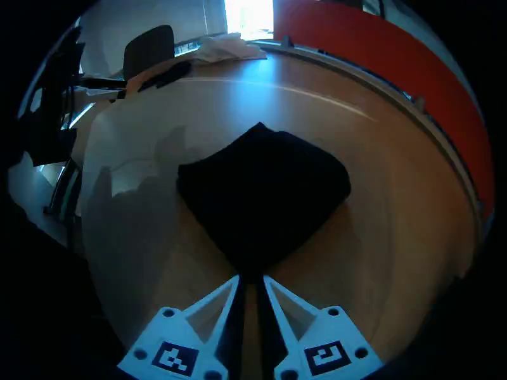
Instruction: Fold towel
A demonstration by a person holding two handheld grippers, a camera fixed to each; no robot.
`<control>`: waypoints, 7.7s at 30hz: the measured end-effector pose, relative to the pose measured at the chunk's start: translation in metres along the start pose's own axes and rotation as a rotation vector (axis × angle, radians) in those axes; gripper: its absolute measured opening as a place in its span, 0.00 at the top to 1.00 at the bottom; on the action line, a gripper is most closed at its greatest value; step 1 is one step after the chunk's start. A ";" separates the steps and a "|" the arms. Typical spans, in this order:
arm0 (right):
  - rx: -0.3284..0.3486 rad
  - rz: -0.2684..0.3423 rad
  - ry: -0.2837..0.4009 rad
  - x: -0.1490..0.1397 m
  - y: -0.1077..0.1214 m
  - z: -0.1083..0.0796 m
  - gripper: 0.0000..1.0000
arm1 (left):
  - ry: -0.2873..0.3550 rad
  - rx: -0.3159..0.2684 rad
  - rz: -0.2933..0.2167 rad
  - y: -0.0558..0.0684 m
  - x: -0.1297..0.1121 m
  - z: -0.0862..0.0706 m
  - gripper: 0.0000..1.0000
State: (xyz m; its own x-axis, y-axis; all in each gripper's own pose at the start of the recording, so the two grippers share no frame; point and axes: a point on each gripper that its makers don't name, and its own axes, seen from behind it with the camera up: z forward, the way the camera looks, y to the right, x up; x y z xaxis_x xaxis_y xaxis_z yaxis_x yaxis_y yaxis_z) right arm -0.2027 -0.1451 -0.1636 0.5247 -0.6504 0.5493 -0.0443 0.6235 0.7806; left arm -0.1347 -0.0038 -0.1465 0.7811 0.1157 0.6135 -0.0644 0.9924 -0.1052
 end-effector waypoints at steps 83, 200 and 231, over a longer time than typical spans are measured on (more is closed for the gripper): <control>-0.297 0.097 0.357 0.129 0.203 -0.213 0.95 | 0.055 -0.062 0.017 0.035 0.053 0.024 0.01; -0.532 0.460 0.204 -0.101 0.287 -0.314 0.95 | 0.044 -0.068 0.087 0.051 0.067 0.025 0.01; -0.606 0.618 0.001 -0.199 0.327 -0.274 0.95 | 0.035 -0.041 0.093 0.041 0.064 0.021 0.01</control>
State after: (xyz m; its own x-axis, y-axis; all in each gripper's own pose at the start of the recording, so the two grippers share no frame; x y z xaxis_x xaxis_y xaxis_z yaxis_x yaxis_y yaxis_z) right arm -0.0887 0.3066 -0.0998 0.5566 -0.1179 0.8224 0.1385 0.9892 0.0481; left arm -0.1002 0.0449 -0.0950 0.7942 0.2054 0.5718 -0.1133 0.9747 -0.1927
